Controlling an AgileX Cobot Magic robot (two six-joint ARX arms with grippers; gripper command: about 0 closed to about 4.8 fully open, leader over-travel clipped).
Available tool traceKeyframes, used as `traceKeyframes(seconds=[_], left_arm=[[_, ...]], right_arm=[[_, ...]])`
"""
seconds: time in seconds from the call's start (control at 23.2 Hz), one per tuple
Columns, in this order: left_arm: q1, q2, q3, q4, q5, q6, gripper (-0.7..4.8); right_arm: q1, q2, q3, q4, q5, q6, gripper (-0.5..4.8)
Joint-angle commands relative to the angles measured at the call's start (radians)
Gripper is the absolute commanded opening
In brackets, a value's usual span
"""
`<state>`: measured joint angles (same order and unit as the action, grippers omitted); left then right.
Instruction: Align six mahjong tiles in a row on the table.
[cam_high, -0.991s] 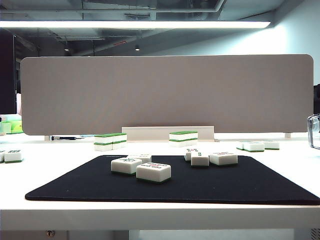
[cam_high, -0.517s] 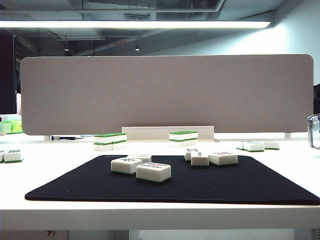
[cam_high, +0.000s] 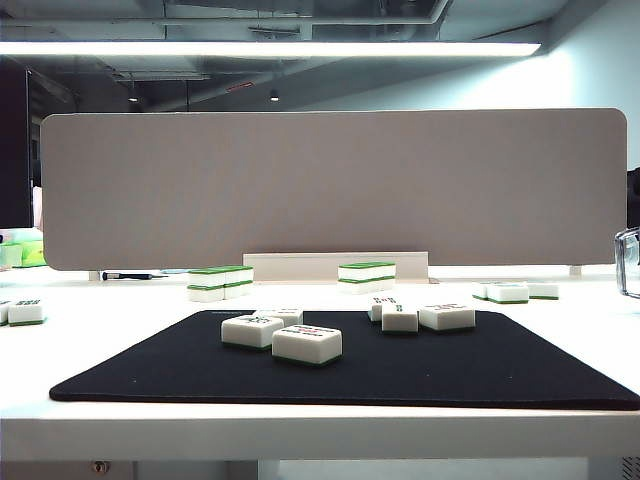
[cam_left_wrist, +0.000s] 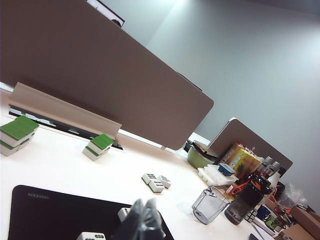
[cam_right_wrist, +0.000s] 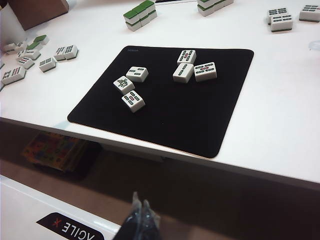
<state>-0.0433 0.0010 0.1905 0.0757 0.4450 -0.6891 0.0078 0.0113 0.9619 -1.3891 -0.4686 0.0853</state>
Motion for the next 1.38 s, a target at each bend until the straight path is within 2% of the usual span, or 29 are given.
traceKeyframes(seconds=[0.04, 0.39, 0.6, 0.82, 1.03, 1.38], left_arm=[[0.000, 0.002, 0.031, -0.043, 0.004, 0.003, -0.06], [0.000, 0.035, 0.092, -0.129, 0.004, 0.100, -0.06], [0.000, 0.167, 0.176, -0.131, 0.009, 0.209, -0.06], [0.000, 0.353, 0.294, -0.153, 0.035, 0.315, -0.06], [0.000, 0.629, 0.498, -0.290, 0.077, 0.452, -0.06], [-0.002, 0.952, 0.751, -0.444, 0.120, 0.542, -0.06]], right_arm=[[0.002, -0.011, 0.003, 0.008, -0.005, 0.000, -0.01], [0.002, -0.011, 0.003, 0.008, -0.005, 0.000, -0.01], [0.001, -0.011, 0.003, 0.008, -0.005, 0.000, -0.01], [0.001, -0.011, 0.003, 0.008, -0.005, 0.000, -0.01], [0.001, -0.011, 0.003, 0.008, -0.005, 0.000, -0.01], [0.001, -0.011, 0.003, 0.009, -0.004, 0.000, -0.01]])
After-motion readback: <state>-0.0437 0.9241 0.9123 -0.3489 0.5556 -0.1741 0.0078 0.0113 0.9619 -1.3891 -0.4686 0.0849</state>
